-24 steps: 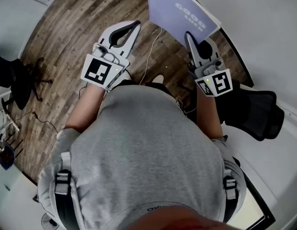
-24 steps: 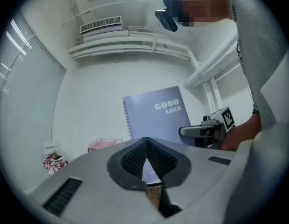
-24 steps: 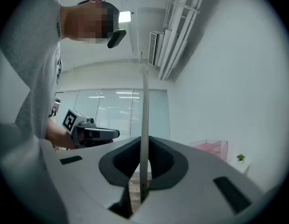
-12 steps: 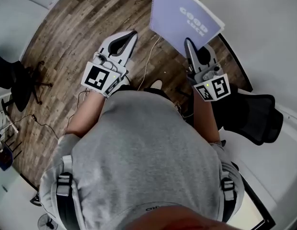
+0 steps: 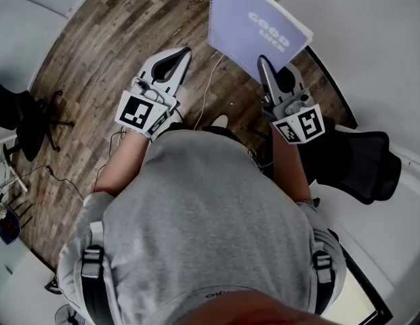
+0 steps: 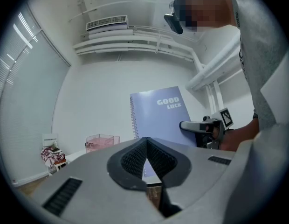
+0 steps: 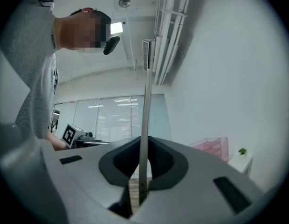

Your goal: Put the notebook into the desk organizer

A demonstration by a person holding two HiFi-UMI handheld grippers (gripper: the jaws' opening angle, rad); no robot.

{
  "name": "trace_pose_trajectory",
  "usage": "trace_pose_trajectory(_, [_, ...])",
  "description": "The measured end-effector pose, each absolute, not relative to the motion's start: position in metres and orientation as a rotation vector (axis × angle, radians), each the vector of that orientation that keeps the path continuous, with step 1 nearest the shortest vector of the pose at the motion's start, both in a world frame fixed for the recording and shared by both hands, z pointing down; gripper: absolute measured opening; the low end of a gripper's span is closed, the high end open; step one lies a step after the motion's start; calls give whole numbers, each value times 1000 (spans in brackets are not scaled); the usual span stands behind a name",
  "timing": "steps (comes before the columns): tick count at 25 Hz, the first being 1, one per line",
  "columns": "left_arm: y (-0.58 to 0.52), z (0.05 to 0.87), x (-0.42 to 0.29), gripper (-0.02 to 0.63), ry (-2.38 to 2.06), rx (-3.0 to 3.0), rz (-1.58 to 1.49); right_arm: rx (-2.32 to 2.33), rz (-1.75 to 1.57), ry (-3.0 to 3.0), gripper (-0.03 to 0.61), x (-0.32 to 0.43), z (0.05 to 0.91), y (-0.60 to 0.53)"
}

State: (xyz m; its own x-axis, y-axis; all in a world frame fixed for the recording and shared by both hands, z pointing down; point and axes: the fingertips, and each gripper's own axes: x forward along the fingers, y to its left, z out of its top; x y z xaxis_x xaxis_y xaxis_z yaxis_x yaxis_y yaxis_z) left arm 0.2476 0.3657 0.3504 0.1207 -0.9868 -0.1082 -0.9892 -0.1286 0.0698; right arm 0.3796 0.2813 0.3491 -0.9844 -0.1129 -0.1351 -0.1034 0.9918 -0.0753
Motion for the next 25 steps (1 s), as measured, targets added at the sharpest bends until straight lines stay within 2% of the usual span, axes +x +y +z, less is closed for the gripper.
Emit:
trace_pose_trajectory(6, [348,335,288,18,2089,-2316,148,-137,-99,2990,38,420,331,270])
trace_pose_trajectory(13, [329,335,309,18,2110,-2270,148,-80,-96,2988,38,434,333,251])
trace_pose_trajectory(19, [312,319,279,18,2157,-2214,145,-5,-101,2999,38,397,316,228])
trace_pose_trajectory(25, [307,335,279,18,2192,-2172,120,37,-107,2991,38,396,332,218])
